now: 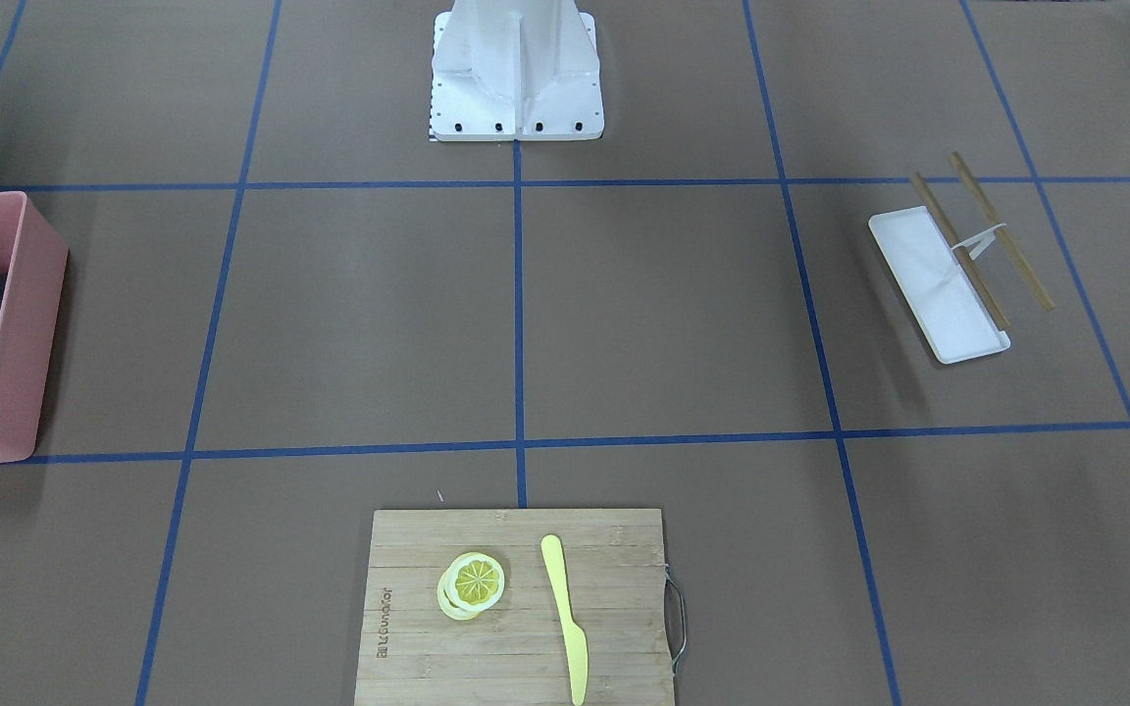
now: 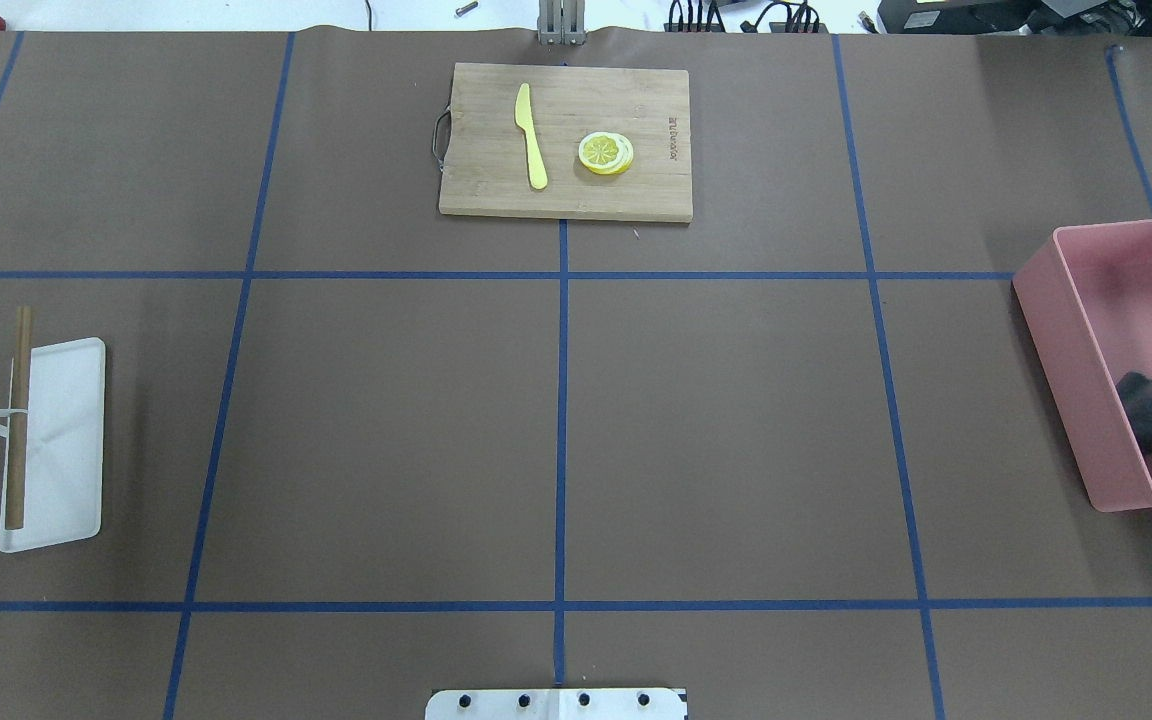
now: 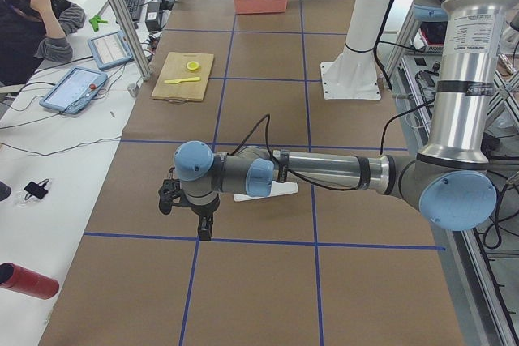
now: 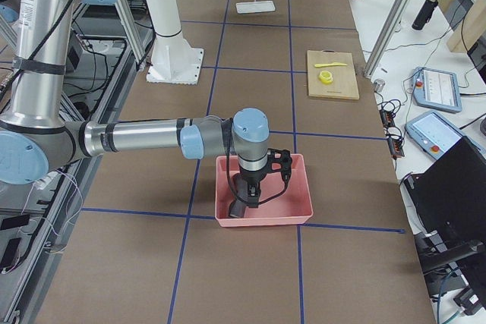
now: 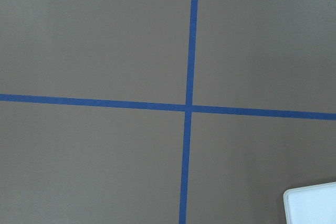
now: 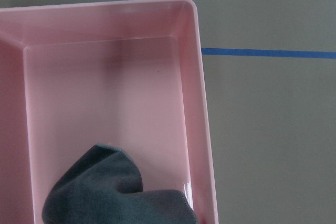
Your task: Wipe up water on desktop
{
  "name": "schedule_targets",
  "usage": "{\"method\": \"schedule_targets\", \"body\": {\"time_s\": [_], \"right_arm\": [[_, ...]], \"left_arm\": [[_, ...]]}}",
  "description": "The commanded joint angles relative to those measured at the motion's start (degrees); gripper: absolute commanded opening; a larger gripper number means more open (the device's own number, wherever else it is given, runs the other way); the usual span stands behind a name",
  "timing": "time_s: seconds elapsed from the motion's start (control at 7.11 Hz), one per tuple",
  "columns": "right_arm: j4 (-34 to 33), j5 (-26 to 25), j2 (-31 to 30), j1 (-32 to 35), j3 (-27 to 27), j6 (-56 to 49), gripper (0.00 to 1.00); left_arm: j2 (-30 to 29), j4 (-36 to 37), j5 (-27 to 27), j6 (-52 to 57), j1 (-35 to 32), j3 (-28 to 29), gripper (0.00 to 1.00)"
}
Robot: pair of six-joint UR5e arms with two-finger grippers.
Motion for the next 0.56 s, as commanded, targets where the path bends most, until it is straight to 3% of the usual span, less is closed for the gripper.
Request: {"method": "schedule_targets", "body": {"time_s": [0.0, 0.42], "right_arm": [[0.05, 0.32, -0.23, 0.01, 0.85, -0.03, 1.0], [0.14, 0.41, -0.23, -0.07, 0.85, 0.06, 1.0]], "left_arm": [[0.02, -0.15, 0.05, 0.16, 0.15, 0.1, 0.98], [0.02, -0.94, 0.05, 0.24, 0.15, 0.97, 0.98]]}}
